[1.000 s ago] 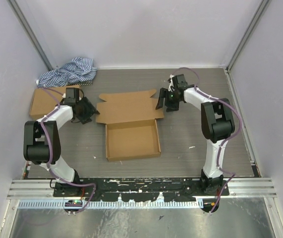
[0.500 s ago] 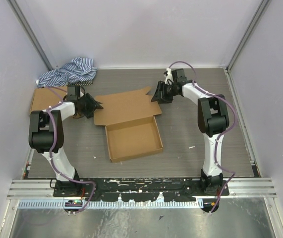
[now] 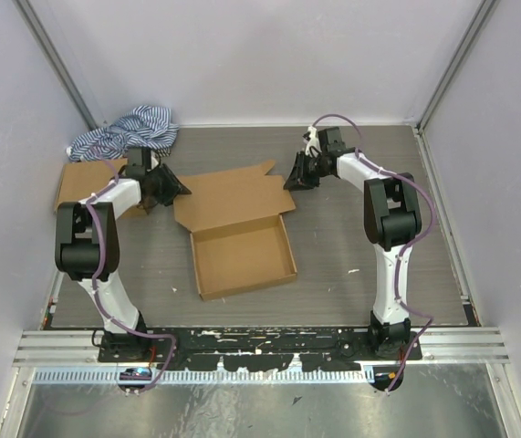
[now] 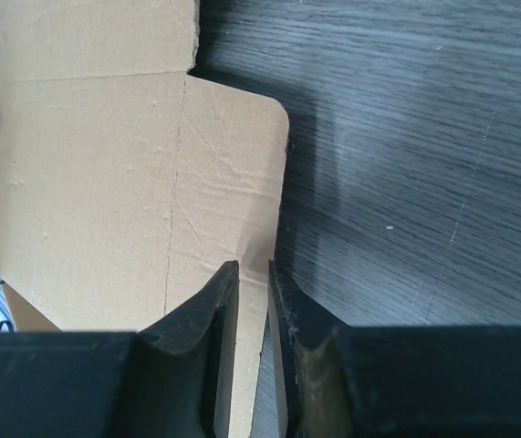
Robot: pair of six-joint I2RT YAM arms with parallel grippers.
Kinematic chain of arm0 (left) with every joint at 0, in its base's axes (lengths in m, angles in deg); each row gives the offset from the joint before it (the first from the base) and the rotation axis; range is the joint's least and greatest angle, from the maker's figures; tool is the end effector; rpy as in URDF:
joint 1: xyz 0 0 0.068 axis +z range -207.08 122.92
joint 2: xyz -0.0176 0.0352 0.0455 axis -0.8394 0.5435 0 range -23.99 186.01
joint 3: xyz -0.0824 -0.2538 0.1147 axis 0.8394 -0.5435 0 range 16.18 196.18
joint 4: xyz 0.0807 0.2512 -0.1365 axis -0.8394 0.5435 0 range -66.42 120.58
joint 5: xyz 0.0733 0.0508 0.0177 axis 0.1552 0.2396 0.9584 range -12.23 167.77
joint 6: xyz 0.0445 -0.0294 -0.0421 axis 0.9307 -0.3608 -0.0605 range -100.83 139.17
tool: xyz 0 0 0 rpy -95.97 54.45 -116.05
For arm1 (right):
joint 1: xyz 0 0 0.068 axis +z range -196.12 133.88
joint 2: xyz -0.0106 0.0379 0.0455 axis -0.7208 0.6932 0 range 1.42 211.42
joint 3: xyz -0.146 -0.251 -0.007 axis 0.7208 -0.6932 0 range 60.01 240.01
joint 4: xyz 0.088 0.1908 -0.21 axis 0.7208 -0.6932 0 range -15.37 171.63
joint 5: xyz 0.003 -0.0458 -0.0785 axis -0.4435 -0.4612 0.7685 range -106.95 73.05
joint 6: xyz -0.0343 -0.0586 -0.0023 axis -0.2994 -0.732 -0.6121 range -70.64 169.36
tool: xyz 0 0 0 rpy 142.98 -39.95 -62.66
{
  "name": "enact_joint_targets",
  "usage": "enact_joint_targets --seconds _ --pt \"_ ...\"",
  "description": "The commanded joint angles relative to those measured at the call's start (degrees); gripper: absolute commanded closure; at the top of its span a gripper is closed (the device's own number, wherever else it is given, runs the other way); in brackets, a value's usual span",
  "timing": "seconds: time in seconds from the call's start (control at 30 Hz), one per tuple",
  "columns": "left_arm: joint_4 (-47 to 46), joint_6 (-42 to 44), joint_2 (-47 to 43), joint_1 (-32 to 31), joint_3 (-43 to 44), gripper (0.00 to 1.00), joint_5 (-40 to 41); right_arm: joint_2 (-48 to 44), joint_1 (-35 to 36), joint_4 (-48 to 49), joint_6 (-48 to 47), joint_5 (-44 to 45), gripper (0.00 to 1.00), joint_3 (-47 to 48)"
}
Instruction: Fold the paper box
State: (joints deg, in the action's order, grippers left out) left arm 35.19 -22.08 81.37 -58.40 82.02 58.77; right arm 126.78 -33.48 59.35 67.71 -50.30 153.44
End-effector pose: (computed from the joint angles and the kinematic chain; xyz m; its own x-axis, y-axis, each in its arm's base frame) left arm 0.4293 -0.0277 0.1543 -0.7342 -0.6066 -0.3047 -0.3432 0.7190 -0.6044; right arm 0.5056 0.1442 0.1481 -0.9076 0.0661 -0.4147 -0.2220 0.7628 0.6074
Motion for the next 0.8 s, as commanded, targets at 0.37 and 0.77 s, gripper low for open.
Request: enact_joint_targets --seconds 0.37,0.77 --pt "10.08 9.03 -1.78 -4.72 7.8 1.0 7.2 -9.68 0.95 -0.57 -0.97 1.34 0.77 -1.45" --pt "-14.95 17.08 -20.2 -9.19 -9.14 1.0 2.45 -23.68 1.15 -6.81 -5.33 10.72 0.3 -6.05"
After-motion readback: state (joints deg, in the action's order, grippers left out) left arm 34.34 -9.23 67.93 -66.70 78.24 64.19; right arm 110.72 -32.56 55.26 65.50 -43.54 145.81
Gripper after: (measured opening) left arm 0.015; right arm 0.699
